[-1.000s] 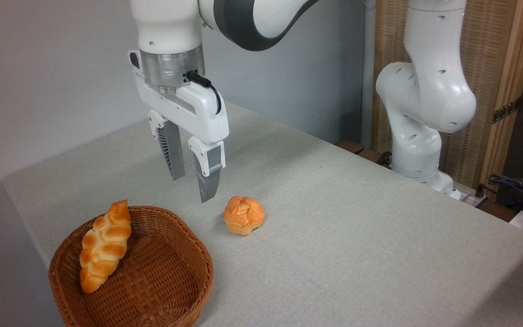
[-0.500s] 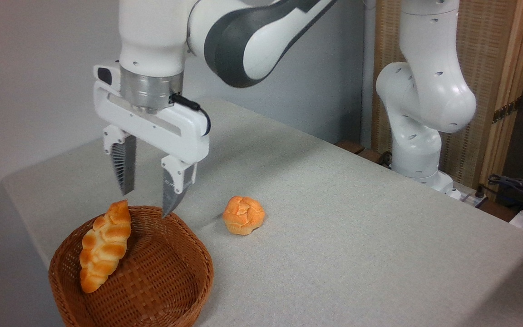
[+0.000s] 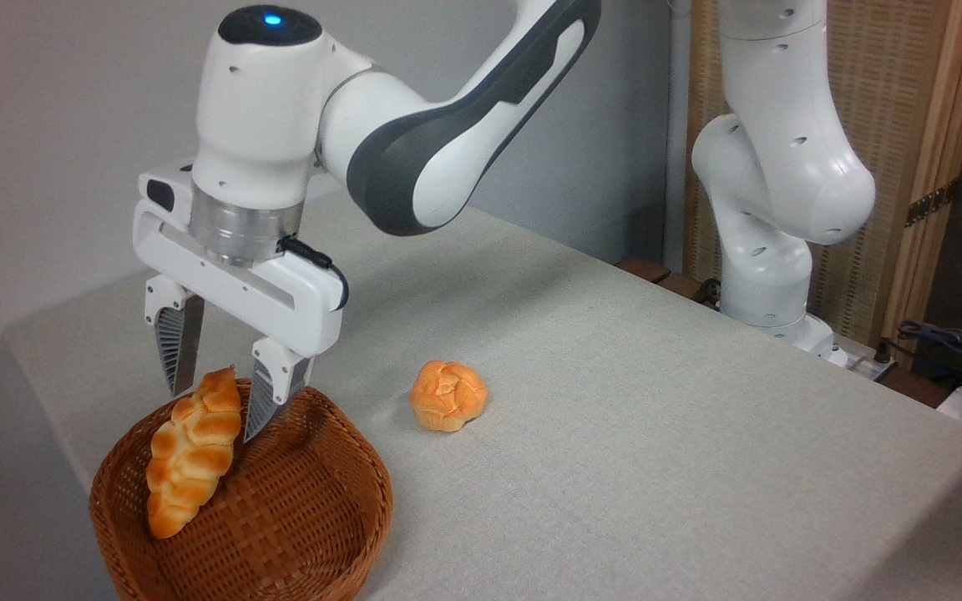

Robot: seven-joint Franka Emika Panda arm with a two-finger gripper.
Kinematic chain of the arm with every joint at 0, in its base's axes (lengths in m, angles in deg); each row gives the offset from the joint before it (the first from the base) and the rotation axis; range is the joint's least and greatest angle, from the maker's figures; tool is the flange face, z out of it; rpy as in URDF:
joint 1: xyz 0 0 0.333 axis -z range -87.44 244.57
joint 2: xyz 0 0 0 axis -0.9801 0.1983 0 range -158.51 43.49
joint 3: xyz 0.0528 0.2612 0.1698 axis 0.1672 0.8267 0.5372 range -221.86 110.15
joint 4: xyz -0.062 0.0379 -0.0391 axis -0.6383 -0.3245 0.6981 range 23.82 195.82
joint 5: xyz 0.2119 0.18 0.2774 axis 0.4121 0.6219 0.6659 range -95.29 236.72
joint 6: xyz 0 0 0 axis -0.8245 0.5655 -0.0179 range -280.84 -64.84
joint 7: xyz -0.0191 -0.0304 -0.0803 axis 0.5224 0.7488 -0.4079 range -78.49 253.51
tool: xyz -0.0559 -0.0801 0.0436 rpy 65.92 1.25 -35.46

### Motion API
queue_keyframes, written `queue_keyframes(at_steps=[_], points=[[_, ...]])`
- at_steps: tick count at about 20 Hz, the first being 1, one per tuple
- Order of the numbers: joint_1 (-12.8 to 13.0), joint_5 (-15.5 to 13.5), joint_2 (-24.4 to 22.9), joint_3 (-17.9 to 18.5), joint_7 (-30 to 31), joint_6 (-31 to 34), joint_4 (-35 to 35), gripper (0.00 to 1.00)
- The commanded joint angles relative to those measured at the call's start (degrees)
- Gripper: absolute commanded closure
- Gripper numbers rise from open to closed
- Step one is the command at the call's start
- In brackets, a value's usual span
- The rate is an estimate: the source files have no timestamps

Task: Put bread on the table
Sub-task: 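Move the open gripper over the basket and lower onto the braided roll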

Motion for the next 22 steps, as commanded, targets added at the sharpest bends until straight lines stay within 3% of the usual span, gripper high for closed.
queue_keyframes(at_steps=[1, 14, 17, 21, 22], points=[[0.1, -1.2, 3.2, -2.2, 0.8, -4.5, -1.4, 0.0], [0.1, -1.5, 5.6, -3.7, 0.5, -6.4, -1.3, 0.0], [0.2, -0.8, 5.6, -3.7, 0.3, -5.2, -1.0, 0.0], [0.1, 2.7, 5.2, -3.7, 0.4, -0.7, -1.2, 0.0], [0.1, 2.8, 5.1, -3.6, 0.4, -0.3, -1.2, 0.08]])
